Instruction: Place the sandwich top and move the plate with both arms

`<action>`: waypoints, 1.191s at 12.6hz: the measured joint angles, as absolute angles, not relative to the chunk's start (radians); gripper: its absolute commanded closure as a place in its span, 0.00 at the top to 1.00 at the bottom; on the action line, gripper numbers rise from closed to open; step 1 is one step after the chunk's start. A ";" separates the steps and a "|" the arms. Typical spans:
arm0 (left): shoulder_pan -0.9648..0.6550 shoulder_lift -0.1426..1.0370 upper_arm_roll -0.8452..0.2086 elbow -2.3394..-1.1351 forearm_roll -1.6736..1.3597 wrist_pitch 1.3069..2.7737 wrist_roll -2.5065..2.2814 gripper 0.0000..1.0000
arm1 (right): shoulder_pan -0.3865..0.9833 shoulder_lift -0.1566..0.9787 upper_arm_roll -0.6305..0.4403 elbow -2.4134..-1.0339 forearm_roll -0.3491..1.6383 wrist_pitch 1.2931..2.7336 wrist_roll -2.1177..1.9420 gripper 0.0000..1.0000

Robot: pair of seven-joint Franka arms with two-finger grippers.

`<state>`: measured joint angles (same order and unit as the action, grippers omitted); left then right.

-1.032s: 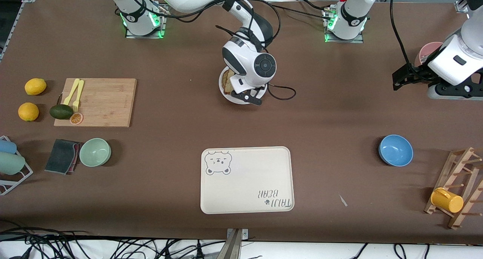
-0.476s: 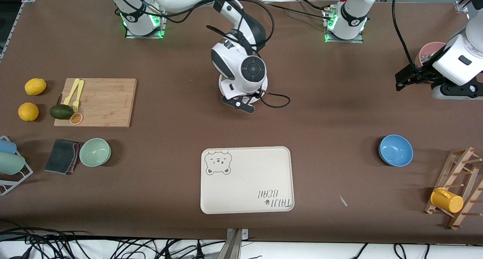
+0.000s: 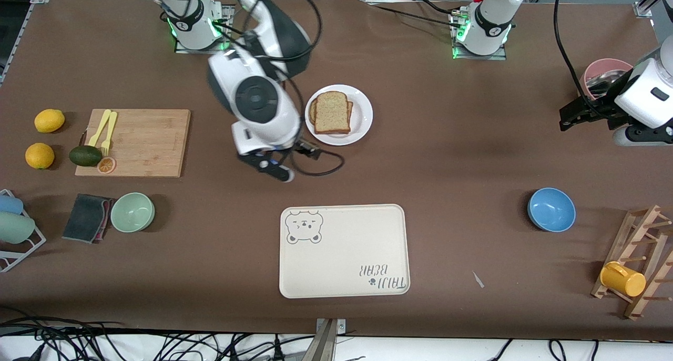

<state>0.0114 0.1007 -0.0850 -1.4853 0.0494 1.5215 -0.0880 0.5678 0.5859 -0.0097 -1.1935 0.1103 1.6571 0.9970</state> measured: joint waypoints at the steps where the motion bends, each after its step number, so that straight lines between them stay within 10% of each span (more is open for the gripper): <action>1: 0.010 0.101 -0.089 -1.485 0.049 1.522 -0.088 1.00 | 0.559 0.568 -0.042 -1.198 0.110 1.651 0.938 0.99; 15: -0.005 0.102 -0.123 -1.484 0.049 1.502 -0.089 1.00 | 0.439 0.413 -0.284 -1.301 0.113 1.602 0.456 1.00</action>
